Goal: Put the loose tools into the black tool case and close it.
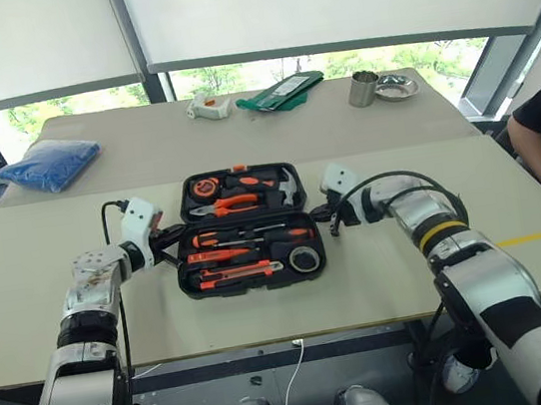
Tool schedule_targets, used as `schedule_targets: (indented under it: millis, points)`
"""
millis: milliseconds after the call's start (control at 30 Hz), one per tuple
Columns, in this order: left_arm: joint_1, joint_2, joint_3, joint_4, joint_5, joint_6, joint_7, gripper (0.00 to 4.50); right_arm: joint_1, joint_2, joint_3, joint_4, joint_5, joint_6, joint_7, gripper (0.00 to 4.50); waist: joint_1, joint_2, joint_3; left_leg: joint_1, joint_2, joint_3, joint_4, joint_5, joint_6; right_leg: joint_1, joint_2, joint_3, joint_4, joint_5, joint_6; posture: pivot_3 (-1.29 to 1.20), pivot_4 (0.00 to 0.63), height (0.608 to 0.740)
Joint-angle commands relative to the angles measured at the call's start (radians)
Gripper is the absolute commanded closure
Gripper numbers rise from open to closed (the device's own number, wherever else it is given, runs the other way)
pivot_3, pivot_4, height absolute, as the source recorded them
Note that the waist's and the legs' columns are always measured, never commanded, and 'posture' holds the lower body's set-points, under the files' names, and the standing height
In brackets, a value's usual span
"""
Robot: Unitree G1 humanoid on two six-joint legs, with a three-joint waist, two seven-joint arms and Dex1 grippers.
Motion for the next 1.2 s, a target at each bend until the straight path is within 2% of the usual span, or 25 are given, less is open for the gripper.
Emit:
schedule_targets:
  millis: [33, 133, 267, 667, 733, 767, 800, 867, 900, 1033, 1133, 1200]
  points:
    - [0.046, -0.06, -0.067, -0.166, -0.031, 0.022, -0.087, 4.5, 0.085, -0.04, -0.006, -0.242, 0.031, 0.057, 0.067, 4.48, 0.004, 0.0, 0.0, 0.0, 0.0, 0.0, 0.0, 0.0, 0.0, 0.0, -0.001, 0.0, 0.0, 0.0, 0.0, 0.0, 0.15, 0.74]
    - [0.094, -0.078, -0.088, -0.276, -0.034, 0.099, -0.081, 4.5, 0.204, -0.121, -0.017, -0.459, 0.035, 0.155, 0.084, 4.48, 0.014, 0.0, 0.0, 0.0, -0.002, -0.002, 0.0, 0.0, 0.001, 0.0, -0.004, 0.0, 0.0, -0.001, 0.002, 0.0, 0.15, 0.74]
    - [0.116, -0.083, -0.084, -0.337, -0.029, 0.146, -0.068, 4.5, 0.285, -0.174, -0.039, -0.601, 0.045, 0.234, 0.074, 4.48, 0.021, 0.0, 0.0, 0.0, -0.002, -0.003, 0.002, -0.005, 0.007, 0.001, -0.005, 0.001, 0.0, -0.002, 0.002, 0.0, 0.15, 0.74]
    - [0.163, -0.052, -0.044, -0.416, -0.061, 0.261, -0.067, 4.5, 0.314, -0.206, -0.067, -0.585, 0.044, 0.224, 0.014, 4.48, 0.016, 0.0, 0.0, 0.001, -0.001, -0.004, 0.002, -0.003, 0.006, 0.0, -0.004, 0.0, 0.001, -0.004, 0.006, 0.0, 0.15, 0.74]
    - [0.169, -0.025, -0.01, -0.44, -0.101, 0.368, -0.062, 3.98, 0.323, -0.227, -0.096, -0.625, 0.084, 0.314, 0.038, 4.5, 0.014, 0.0, 0.0, 0.001, -0.001, -0.004, 0.002, -0.003, 0.007, 0.0, -0.004, 0.0, 0.001, -0.004, 0.006, 0.0, 0.15, 0.74]
    - [0.175, 0.001, 0.003, -0.456, -0.115, 0.406, -0.073, 3.83, 0.327, -0.241, -0.116, -0.646, 0.104, 0.342, 0.044, 4.03, 0.014, 0.0, 0.0, 0.001, -0.001, -0.004, 0.002, -0.003, 0.007, 0.0, -0.004, 0.0, 0.001, -0.004, 0.006, 0.0, 0.15, 0.74]
    - [0.179, 0.024, 0.014, -0.471, -0.127, 0.446, -0.08, 3.42, 0.332, -0.262, -0.122, -0.667, 0.116, 0.382, 0.063, 3.91, 0.014, 0.0, 0.0, 0.001, -0.001, -0.004, 0.002, -0.003, 0.007, 0.0, -0.004, 0.0, 0.001, -0.004, 0.006, 0.0, 0.15, 0.74]
    - [0.175, 0.07, 0.022, -0.49, -0.13, 0.54, -0.059, 2.87, 0.343, -0.292, -0.138, -0.702, 0.143, 0.416, 0.082, 3.44, 0.012, 0.0, 0.0, 0.001, -0.001, -0.004, 0.002, -0.003, 0.007, 0.0, -0.004, 0.0, 0.002, -0.004, 0.006, 0.0, 0.15, 0.74]
    - [0.167, 0.091, 0.032, -0.496, -0.143, 0.593, -0.051, 2.44, 0.346, -0.298, -0.158, -0.729, 0.173, 0.464, 0.083, 3.01, 0.012, 0.0, 0.0, 0.001, -0.001, -0.004, 0.002, -0.003, 0.007, 0.0, -0.004, 0.0, 0.002, -0.004, 0.006, 0.0, 0.15, 0.74]
    - [0.077, 0.171, 0.048, -0.495, -0.242, 0.892, -0.083, 1.22, 0.322, -0.331, -0.184, -0.849, 0.229, 0.803, 0.037, 1.69, 0.01, -0.001, 0.001, 0.001, 0.001, -0.005, 0.002, -0.003, 0.007, 0.0, -0.003, 0.0, 0.002, -0.004, 0.006, 0.0, 0.15, 0.74]
    - [-0.035, 0.153, 0.049, -0.442, -0.246, 0.997, -0.019, 0.05, 0.243, -0.334, -0.122, -0.873, 0.216, 1.071, -0.017, 0.62, 0.012, -0.001, 0.001, 0.002, 0.001, -0.006, 0.002, -0.003, 0.007, 0.0, -0.003, 0.0, 0.003, -0.007, 0.001, 0.0, 0.15, 0.74]
    - [-0.112, 0.11, 0.063, -0.385, -0.24, 1.027, 0.045, 0.0, 0.179, -0.287, -0.146, -0.842, 0.26, 1.18, -0.053, 0.11, 0.014, -0.001, 0.001, 0.002, 0.0, -0.006, 0.003, -0.003, 0.007, 0.0, -0.003, 0.001, 0.003, -0.008, 0.0, 0.0, 0.15, 0.74]
